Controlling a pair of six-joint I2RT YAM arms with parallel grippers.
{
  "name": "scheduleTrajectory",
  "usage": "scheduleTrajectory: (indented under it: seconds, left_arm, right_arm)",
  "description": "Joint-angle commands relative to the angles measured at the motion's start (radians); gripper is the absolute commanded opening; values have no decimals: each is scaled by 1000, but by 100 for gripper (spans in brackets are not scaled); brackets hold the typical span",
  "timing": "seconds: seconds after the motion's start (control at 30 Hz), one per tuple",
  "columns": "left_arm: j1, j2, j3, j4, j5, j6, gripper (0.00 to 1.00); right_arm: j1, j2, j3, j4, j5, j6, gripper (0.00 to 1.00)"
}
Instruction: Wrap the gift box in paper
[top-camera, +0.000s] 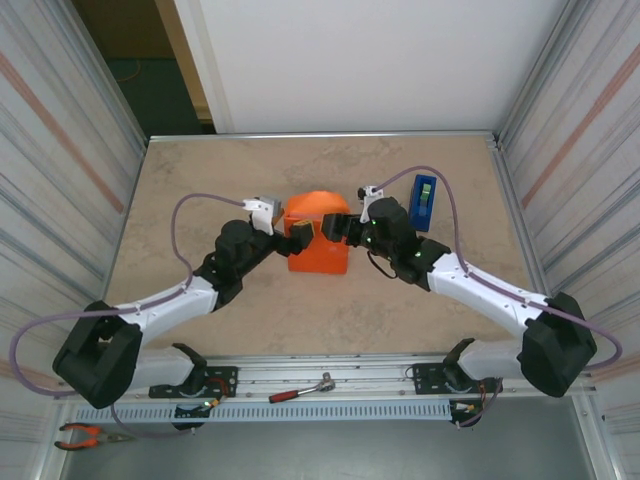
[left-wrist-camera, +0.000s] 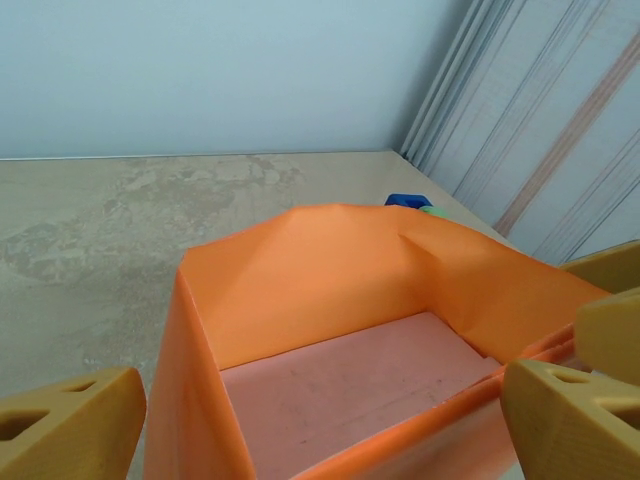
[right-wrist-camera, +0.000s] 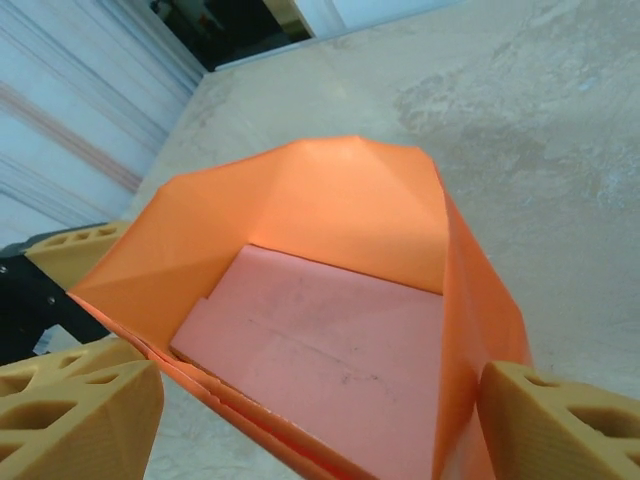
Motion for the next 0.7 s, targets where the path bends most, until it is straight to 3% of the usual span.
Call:
scheduleTrajectory:
  seconds: [0.0, 0.1, 0.33, 0.57, 0.67]
  left_arm:
    - [29, -86, 16, -39, 22, -30, 92]
    - [60, -134, 55, -146, 22, -33, 92]
    - [142, -145, 162, -339, 91, -29, 92]
    - [156, -107, 241, -419, 108, 4, 93]
    - [164, -107, 242, -419, 109, 7, 93]
  right_arm:
    - [-25, -68, 56, -120, 46, 69, 82]
    - [-69, -67, 146, -298, 40, 102, 79]
    - [-171, 118, 478, -698, -133, 16, 71]
    - [-150, 307, 686, -887, -148, -39, 70]
    - [-118, 378, 761, -971, -88, -65, 70]
